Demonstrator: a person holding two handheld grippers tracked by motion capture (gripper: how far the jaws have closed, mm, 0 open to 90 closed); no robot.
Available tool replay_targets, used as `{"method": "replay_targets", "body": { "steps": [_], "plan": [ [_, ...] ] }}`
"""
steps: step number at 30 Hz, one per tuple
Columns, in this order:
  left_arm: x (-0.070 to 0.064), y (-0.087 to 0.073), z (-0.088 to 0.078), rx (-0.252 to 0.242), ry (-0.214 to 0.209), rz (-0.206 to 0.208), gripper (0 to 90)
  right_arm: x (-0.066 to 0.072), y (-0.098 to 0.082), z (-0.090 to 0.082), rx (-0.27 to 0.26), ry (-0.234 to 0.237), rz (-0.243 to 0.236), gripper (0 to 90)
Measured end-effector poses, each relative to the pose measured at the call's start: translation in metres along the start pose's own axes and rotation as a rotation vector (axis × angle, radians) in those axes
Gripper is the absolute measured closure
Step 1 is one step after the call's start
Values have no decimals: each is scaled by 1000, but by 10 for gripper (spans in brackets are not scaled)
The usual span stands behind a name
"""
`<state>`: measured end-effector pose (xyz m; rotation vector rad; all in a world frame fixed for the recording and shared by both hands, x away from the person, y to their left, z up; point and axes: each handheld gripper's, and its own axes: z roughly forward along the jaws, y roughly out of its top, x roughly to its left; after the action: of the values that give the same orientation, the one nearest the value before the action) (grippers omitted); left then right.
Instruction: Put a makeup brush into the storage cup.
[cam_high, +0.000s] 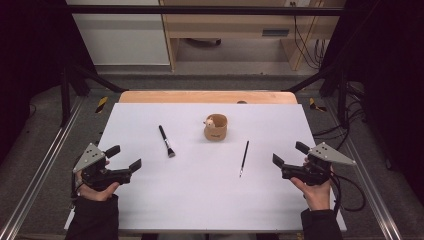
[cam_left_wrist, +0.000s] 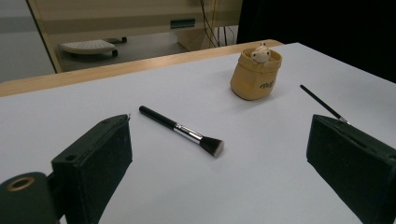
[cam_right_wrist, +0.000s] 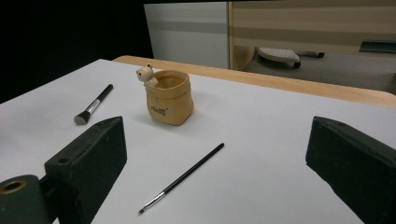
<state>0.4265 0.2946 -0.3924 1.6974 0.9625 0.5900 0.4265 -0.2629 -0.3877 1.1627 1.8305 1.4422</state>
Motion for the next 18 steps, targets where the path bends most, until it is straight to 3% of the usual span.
{"method": "replay_targets", "body": {
  "steps": [9,18],
  "plan": [
    [0,1,-2,-7,6,-2,63,2,-2,4,23,-10,-2,57],
    [1,-2,3,13,9,-1,63,17,-4,20,66,10,-27,58]
  ]
}}
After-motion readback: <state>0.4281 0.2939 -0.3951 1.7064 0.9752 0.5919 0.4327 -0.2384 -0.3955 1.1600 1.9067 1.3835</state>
